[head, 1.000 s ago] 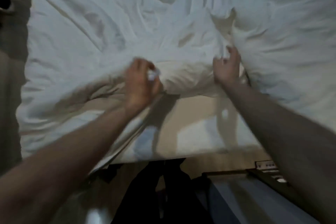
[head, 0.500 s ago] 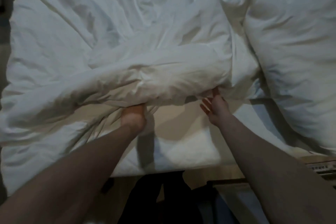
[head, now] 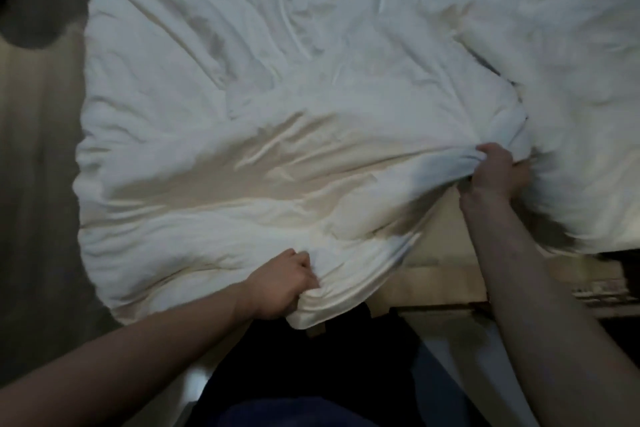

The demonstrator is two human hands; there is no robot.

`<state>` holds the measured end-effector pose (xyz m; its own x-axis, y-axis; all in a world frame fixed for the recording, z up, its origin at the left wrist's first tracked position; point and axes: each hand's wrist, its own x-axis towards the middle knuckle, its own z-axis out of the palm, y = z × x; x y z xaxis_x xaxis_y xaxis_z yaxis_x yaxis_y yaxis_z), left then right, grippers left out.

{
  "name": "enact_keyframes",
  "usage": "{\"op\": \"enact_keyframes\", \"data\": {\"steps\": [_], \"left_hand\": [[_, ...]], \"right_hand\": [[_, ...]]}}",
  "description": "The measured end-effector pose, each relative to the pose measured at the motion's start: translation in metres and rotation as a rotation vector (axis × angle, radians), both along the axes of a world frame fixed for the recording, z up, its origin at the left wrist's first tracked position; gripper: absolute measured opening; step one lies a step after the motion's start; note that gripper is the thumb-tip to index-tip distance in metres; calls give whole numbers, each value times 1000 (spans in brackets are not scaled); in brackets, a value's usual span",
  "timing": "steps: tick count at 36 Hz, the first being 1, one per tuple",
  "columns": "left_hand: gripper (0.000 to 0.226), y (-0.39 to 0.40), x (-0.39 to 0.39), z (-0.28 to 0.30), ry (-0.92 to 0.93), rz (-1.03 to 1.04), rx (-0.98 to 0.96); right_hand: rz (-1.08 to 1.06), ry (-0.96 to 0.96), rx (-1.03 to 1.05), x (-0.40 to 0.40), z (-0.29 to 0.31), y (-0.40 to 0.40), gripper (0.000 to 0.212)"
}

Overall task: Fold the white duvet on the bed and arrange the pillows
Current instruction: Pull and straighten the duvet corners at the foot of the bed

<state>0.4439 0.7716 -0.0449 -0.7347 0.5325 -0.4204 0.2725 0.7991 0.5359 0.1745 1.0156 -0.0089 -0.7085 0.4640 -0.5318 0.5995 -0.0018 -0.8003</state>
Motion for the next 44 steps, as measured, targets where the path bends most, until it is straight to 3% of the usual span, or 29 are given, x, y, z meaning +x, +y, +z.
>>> {"op": "enact_keyframes", "data": {"steps": [3,7,10,14,20,27,31,34,36,38,42,44], "left_hand": [[18,13,-9,2,-175,-55,-202],[38,28,-43,8,-340,-61,-313],[38,42,-78,17,-205,23,-197],[36,72,-134,42,-66,102,-77],[36,137,-212,75,31,104,-3],[40,238,-309,91,65,17,-104],[44,305,-365,87,32,21,-174],[45,346,-393,77,18,46,-206],[42,366,-405,69,22,47,-218],[42,380,-413,63,32,37,-235],[48,393,-420,56,17,33,-261],[58,392,-420,55,13,35,-287]], "right_hand": [[-8,-68,93,38,-10,26,24],[87,-171,145,74,-15,51,37],[293,-210,139,76,-4,67,38],[416,-225,137,76,5,88,38],[255,-336,126,67,-4,170,36],[135,-347,175,17,-11,299,88],[170,-437,202,-23,-27,353,131],[225,-500,117,-49,-44,380,149],[255,-531,75,-62,-49,387,140],[275,-555,32,-70,-60,392,116],[386,-480,93,-80,-65,396,39],[358,-415,92,-84,-54,399,32]]}}
